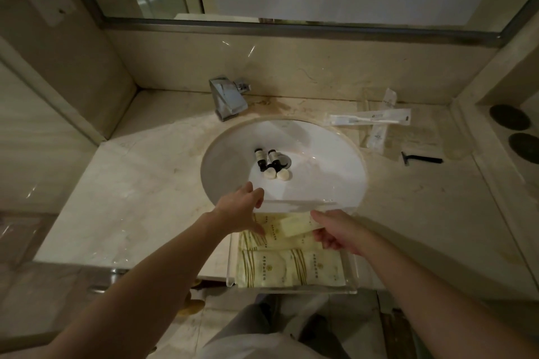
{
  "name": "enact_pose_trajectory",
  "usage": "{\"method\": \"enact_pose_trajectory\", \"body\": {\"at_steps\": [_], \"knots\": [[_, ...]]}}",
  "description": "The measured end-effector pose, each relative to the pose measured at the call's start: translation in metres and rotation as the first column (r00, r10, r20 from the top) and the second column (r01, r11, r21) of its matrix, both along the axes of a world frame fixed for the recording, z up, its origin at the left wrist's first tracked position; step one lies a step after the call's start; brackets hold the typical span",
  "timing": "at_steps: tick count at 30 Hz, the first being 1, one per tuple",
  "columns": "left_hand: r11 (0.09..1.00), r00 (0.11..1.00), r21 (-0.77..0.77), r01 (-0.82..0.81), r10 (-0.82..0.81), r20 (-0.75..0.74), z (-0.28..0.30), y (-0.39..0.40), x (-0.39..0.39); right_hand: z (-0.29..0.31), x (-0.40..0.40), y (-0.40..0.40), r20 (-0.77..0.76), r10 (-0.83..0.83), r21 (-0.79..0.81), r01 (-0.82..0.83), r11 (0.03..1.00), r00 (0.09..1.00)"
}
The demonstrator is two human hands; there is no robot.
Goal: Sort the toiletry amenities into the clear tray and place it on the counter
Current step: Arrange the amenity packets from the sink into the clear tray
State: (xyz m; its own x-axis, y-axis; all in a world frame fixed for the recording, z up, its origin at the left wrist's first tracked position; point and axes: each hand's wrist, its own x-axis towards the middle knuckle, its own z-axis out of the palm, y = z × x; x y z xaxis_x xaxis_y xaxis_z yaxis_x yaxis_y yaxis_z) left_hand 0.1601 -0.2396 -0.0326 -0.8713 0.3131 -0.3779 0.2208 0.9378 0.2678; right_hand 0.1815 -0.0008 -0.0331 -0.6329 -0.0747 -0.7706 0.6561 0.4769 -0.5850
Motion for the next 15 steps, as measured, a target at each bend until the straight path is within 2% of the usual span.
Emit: {"method": "enact_pose_trajectory", "body": {"at_steps": [1,3,8,12,15], "knots": [[1.0,1.0,-0.01,0.002,-0.002,-0.003,0.0,-0.001,0.001,-0.002,-0.001,0.0,-0.05,0.122,0.125,-0.114,0.985,0.991],[1.0,1.0,-0.021,0.008,-0.008,0.0,0.0,-0.002,0.001,-0.006,0.0,-0.003,-0.048,0.331,0.299,-0.302,0.905,0.943],[0.998,0.999,-0.052,0.037,-0.037,0.008,0.001,-0.009,0.0,-0.011,0.006,-0.016,0.032,0.592,0.469,-0.536,0.703,0.805],[0.997,1.0,-0.075,0.021,-0.021,-0.005,-0.001,-0.012,0.001,-0.014,0.003,-0.019,0.071,0.646,0.547,-0.571,0.612,0.76],[0.998,1.0,-0.056,0.003,-0.002,0.022,-0.002,-0.014,0.0,-0.011,0.001,-0.018,0.034,0.596,0.566,-0.507,0.65,0.802]]}}
